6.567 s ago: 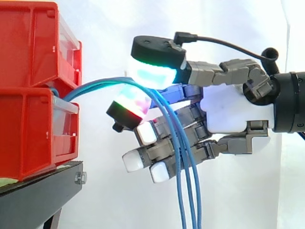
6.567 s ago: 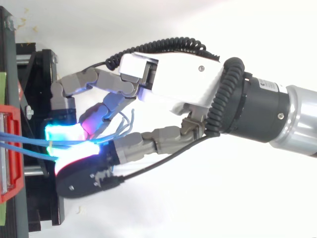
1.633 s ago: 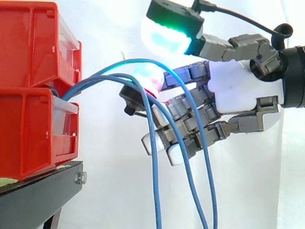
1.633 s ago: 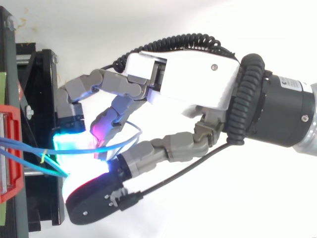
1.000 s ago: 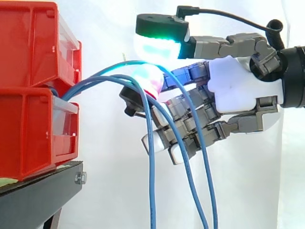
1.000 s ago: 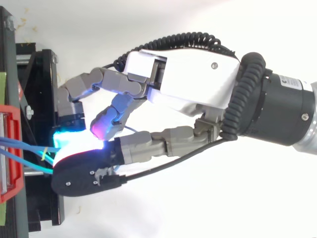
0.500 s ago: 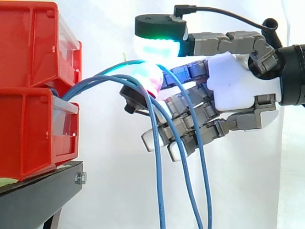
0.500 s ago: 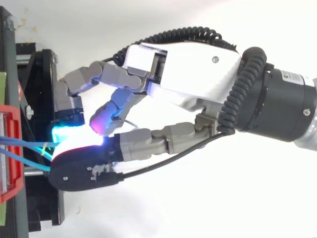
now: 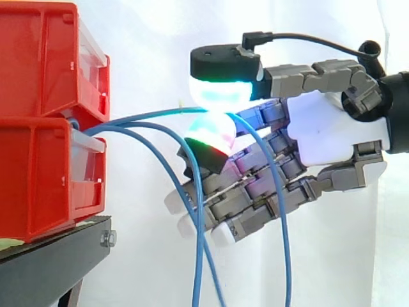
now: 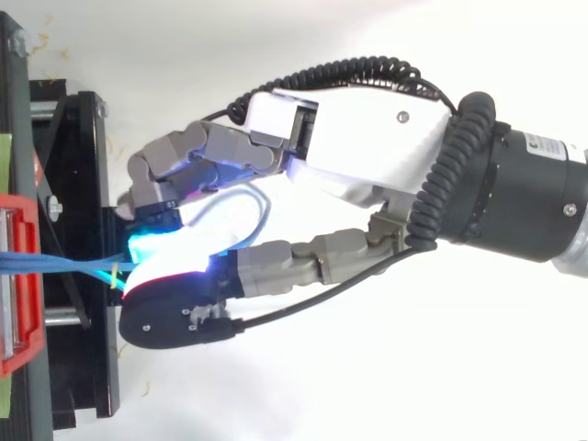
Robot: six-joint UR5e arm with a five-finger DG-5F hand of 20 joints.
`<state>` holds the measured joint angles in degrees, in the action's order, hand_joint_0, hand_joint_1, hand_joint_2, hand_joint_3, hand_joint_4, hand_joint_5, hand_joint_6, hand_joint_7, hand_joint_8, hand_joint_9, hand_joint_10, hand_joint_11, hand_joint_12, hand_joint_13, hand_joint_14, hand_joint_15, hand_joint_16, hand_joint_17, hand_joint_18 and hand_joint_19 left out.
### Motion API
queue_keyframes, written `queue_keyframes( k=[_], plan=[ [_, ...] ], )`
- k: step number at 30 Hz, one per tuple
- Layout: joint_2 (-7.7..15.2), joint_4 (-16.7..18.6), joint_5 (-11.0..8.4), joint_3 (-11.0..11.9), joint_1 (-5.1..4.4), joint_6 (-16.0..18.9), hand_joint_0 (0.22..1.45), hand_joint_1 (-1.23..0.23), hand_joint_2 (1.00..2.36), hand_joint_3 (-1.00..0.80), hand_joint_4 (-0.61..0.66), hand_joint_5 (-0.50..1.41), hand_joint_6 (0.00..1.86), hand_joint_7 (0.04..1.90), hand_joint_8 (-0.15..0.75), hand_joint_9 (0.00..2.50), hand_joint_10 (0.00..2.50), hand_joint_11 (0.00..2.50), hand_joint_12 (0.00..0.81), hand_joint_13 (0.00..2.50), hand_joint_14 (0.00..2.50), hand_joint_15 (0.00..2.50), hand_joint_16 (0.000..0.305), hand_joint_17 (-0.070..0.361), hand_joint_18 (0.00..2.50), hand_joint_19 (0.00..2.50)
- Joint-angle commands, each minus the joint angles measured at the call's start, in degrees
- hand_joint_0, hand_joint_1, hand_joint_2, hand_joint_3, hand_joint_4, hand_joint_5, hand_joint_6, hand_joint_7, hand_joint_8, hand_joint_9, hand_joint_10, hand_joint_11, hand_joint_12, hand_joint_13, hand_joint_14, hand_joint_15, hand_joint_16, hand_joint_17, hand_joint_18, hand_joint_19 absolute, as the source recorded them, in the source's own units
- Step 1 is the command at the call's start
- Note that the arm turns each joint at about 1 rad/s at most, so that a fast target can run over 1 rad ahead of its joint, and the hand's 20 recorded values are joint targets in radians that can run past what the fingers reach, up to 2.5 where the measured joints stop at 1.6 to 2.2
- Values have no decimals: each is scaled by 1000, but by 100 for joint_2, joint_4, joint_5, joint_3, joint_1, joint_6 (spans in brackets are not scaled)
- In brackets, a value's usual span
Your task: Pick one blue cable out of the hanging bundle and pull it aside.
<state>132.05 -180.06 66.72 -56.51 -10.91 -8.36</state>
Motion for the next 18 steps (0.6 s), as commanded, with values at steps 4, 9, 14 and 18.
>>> queue_keyframes(
  k=[4, 9, 14, 18],
  plan=[
    [5, -56, 34, -229, -25, -17, 596, -809, 1034, 156, -15, -112, 884, 1515, 217, 338, 0, 0, 398, 273, 2, 66, 64, 145, 106, 121],
    [5, 41, 34, -475, -34, -8, 597, -813, 1024, 159, 1, -112, 873, 1549, 218, 327, 0, 0, 402, 259, 2, 68, 65, 146, 91, 124],
    [5, 85, 34, -545, -52, -17, 602, -819, 1000, 153, 22, -115, 872, 1530, 226, 335, 0, 0, 407, 274, 3, 77, 65, 146, 94, 140],
    [5, 85, 34, -571, -60, -17, 598, -819, 1001, 137, 42, -117, 871, 1524, 231, 342, 0, 0, 409, 282, 3, 86, 65, 146, 102, 146]
  ],
)
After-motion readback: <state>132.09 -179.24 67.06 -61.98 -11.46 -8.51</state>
